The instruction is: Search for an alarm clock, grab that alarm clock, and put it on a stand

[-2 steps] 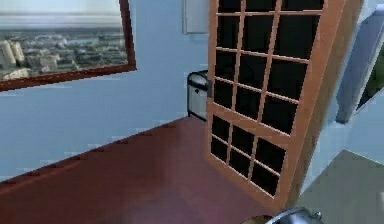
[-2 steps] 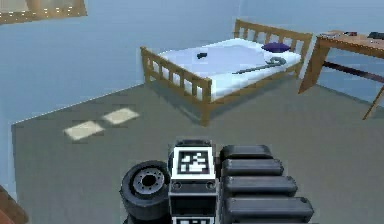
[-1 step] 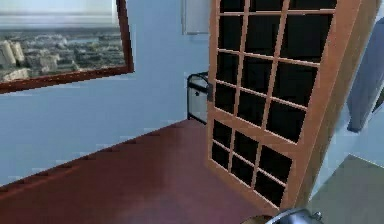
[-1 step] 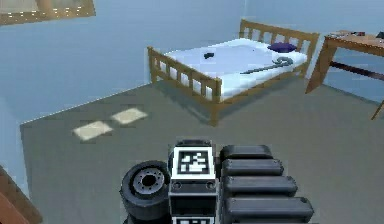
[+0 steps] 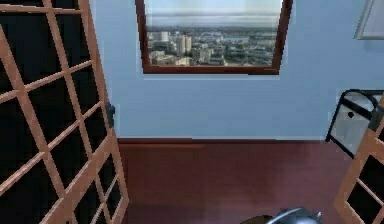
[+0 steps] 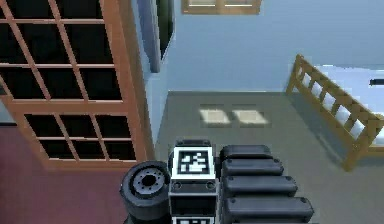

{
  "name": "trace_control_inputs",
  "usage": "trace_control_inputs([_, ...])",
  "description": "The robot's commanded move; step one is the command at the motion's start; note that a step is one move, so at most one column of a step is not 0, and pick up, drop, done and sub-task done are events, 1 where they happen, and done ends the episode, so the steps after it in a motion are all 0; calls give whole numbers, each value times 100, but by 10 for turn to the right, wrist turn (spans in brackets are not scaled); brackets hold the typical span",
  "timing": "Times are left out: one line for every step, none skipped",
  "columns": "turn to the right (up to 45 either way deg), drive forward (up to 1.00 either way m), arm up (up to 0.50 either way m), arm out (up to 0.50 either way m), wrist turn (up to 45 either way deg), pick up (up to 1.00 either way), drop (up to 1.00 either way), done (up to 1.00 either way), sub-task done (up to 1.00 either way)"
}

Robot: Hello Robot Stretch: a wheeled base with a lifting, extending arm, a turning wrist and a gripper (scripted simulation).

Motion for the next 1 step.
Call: trace_control_inputs([0, 100, 0, 0, 0, 0, 0, 0, 0])
